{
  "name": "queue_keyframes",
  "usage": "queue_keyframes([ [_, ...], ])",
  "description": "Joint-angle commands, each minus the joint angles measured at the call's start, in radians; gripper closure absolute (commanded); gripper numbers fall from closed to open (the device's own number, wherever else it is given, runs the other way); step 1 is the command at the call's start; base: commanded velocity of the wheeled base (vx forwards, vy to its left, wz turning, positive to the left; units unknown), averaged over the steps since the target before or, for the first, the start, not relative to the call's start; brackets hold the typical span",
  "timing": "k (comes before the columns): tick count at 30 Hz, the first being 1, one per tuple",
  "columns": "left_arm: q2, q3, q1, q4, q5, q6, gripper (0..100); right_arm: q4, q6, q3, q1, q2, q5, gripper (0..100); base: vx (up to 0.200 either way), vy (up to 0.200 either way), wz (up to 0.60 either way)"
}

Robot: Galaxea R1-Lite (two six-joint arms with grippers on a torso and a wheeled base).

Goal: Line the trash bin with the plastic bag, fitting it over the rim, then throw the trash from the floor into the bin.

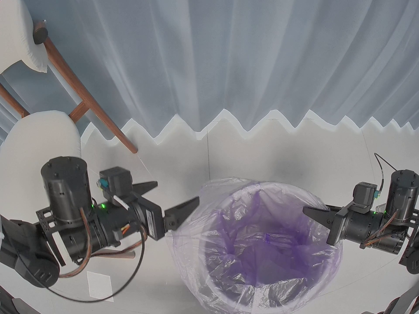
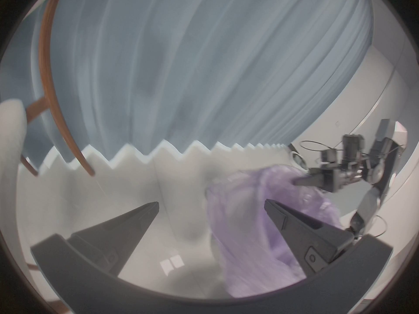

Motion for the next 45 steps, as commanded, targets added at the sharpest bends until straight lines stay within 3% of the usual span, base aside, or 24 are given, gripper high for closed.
queue_keyframes([
  [1, -0.055, 0.097, -0.108, -0.009, -0.014, -0.074, 0, -0.006, 0.026, -0.031, -0.032, 0.073, -0.012, 100, 0.000, 0.000, 0.00],
  [5, -0.055, 0.143, -0.162, -0.009, -0.005, -0.148, 0, -0.026, 0.029, -0.038, -0.033, 0.087, -0.024, 100, 0.000, 0.000, 0.00],
  [22, -0.046, 0.188, -0.152, -0.007, -0.005, -0.237, 0, -0.130, 0.063, -0.074, -0.061, 0.171, -0.024, 100, 0.000, 0.000, 0.00],
  [34, 0.106, 0.143, -0.050, -0.159, -0.011, -0.248, 0, -0.133, 0.061, -0.072, -0.056, 0.148, -0.022, 100, 0.000, 0.000, 0.00],
  [35, 0.118, 0.146, -0.056, -0.181, -0.011, -0.251, 100, -0.130, 0.063, -0.071, -0.055, 0.143, -0.022, 100, 0.000, 0.000, 0.00],
  [45, 0.167, 0.163, -0.028, -0.247, 0.001, -0.323, 100, -0.133, 0.106, -0.088, -0.061, 0.134, -0.024, 100, 0.000, 0.000, 0.00],
])
